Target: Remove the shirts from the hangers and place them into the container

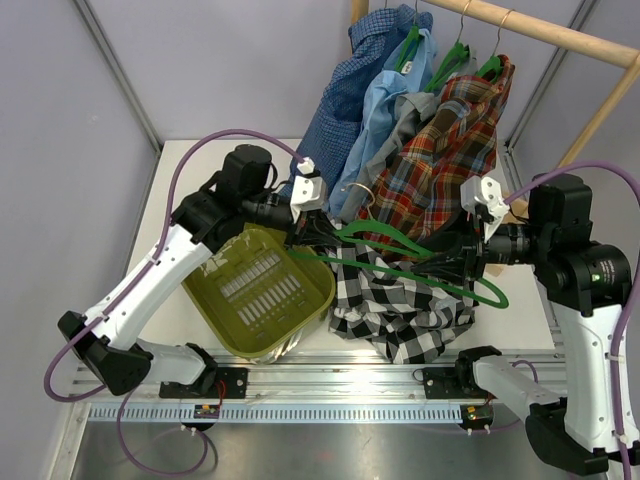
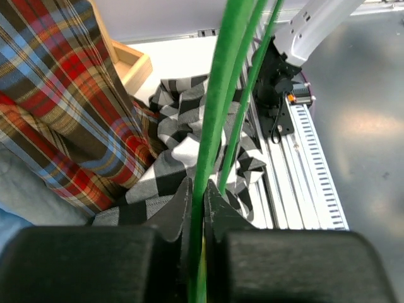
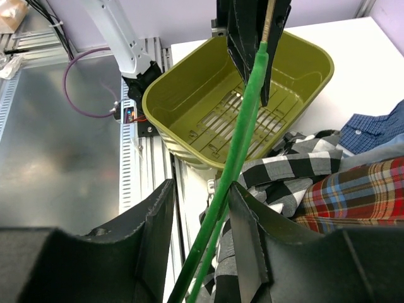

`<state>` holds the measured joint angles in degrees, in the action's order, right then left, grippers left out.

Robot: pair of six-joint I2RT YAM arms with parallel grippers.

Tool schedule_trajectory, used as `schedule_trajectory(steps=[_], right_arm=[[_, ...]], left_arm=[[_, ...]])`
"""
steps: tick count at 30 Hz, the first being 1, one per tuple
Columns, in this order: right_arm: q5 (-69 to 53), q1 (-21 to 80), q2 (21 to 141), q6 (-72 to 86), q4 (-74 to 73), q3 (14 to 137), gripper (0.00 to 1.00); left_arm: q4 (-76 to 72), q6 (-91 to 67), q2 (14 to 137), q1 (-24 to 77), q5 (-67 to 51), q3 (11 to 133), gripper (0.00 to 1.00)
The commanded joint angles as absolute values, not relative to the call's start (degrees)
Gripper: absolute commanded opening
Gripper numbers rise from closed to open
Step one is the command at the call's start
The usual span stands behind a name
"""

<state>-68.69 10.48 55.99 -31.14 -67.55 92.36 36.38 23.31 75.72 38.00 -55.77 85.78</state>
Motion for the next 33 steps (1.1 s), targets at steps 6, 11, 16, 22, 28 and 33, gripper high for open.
schedule_trajectory(steps=[6,11,16,22,28,33], right_arm=[[-63.90,11.51,58.53,-31.81,-67.84,91.76,0.35],[-62.32,12.30,61.08,-37.26,-73.99,93.07,0.53],[-58.63,15.29,63.45,-41.57,-77.51,94.22,0.62],[-55.99,18.10,65.83,-43.59,-78.66,95.54,0.80],[-58.44,18.81,66.80,-40.87,-77.52,96.77,0.99],[-59.59,18.81,66.53,-41.13,-76.73,96.77,0.99]], left_arm=[[39.54,26.19,72.60,36.39,-52.12,87.19,0.00],[44.29,26.54,70.93,35.60,-49.84,87.28,0.00],[46.92,26.63,70.58,35.60,-47.64,88.24,0.00],[51.50,28.65,71.90,35.60,-46.23,90.97,0.00],[52.47,29.35,71.90,35.60,-45.26,90.44,0.00],[52.64,29.44,71.98,35.60,-45.35,90.00,0.00]])
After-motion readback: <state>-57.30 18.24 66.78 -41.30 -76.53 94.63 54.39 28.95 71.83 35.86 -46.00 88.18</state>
